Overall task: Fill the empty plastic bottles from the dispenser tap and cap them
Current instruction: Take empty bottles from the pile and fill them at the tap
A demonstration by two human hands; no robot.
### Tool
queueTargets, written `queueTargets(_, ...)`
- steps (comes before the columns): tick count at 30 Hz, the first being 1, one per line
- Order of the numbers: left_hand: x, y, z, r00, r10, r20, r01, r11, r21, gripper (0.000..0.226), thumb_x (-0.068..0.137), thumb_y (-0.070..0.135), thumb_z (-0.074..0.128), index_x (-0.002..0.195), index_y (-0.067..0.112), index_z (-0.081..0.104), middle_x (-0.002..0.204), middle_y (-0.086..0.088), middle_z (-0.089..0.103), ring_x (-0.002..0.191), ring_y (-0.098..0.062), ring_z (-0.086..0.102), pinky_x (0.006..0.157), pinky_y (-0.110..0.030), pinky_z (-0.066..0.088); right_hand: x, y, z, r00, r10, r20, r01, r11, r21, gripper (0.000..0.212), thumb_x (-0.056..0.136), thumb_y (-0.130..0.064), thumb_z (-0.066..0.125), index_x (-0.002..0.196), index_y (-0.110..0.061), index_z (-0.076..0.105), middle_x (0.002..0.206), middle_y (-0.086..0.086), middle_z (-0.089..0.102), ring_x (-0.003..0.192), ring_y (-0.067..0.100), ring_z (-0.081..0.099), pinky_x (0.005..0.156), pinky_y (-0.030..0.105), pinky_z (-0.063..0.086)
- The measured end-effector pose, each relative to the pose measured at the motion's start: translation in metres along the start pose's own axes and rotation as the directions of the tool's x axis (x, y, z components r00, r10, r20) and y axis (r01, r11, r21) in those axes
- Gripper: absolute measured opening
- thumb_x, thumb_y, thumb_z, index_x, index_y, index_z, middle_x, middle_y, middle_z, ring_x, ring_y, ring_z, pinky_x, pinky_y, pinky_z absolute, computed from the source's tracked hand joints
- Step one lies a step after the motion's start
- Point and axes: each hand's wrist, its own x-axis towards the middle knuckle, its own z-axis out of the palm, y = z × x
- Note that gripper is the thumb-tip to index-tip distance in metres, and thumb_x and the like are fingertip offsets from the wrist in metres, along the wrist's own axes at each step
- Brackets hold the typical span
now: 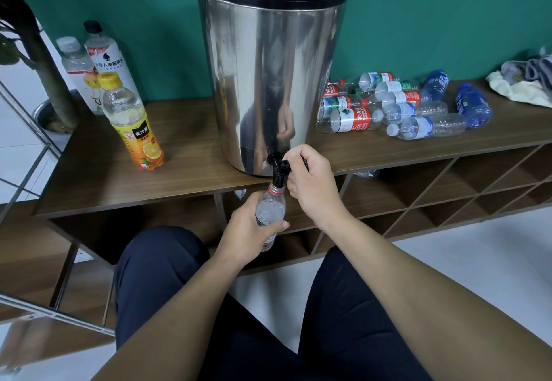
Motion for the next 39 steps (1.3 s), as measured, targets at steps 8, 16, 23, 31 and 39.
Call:
queueTargets(8,-0.0003,0.0005,-0.0005,1.000,-0.011,0.009,0.011,1.000,0.004,0.067,0.086,0.033,0.097,0.143,0.039,0.062,0.125,0.020,0.076,0.119,0.003,0.069,0.112,-0.037,0.058,-0.0004,-0.0003,0.0001,1.000,-0.005,0.001,0.005,1.000,0.005,0.035,0.114,-0.022,0.054,0.082,-0.033,0.063,0.061,-0.015,0.048,0.057,0.009,0.043,0.056,0.026,0.036)
queueTargets(16,-0.0005,0.0019,0.0008,1.000,-0.021,0.013,0.020,1.000,0.014,0.069,0.086,0.036,0.097,0.145,0.038,0.060,0.126,0.021,0.075,0.119,0.005,0.068,0.111,-0.034,0.057,0.0002,0.0005,-0.0007,1.000,-0.009,0.007,0.009,1.000,-0.016,0.030,0.114,-0.023,0.054,0.086,-0.030,0.064,0.063,-0.015,0.050,0.058,0.007,0.045,0.057,0.026,0.037)
queueTargets(23,-0.0006,0.0031,0.0015,0.999,-0.029,0.016,0.029,0.999,0.017,0.070,0.087,0.034,0.097,0.146,0.038,0.060,0.127,0.022,0.073,0.118,0.012,0.065,0.101,-0.022,0.052,0.0002,0.0001,-0.0011,1.000,-0.008,0.006,0.008,1.000,-0.022,0.030,0.115,-0.023,0.054,0.087,-0.031,0.064,0.063,-0.017,0.052,0.058,0.006,0.046,0.057,0.024,0.038)
queueTargets(31,-0.0009,0.0030,0.0011,0.999,-0.046,0.018,0.045,0.998,0.047,0.064,0.089,0.035,0.095,0.140,0.044,0.057,0.122,0.029,0.070,0.109,0.027,0.059,0.090,-0.012,0.047,0.0001,0.0002,-0.0004,1.000,-0.007,-0.002,0.007,1.000,-0.016,0.031,0.114,-0.022,0.053,0.086,-0.031,0.064,0.063,-0.017,0.052,0.058,0.006,0.046,0.057,0.023,0.038)
queueTargets(39,-0.0007,0.0029,0.0020,0.999,-0.047,0.021,0.047,0.998,0.033,0.063,0.090,0.036,0.095,0.139,0.045,0.056,0.124,0.026,0.071,0.112,0.017,0.063,0.089,-0.013,0.047,0.0004,0.0009,-0.0008,1.000,-0.013,0.003,0.013,1.000,-0.010,0.032,0.114,-0.023,0.054,0.085,-0.032,0.064,0.064,-0.015,0.051,0.059,0.009,0.046,0.057,0.026,0.038)
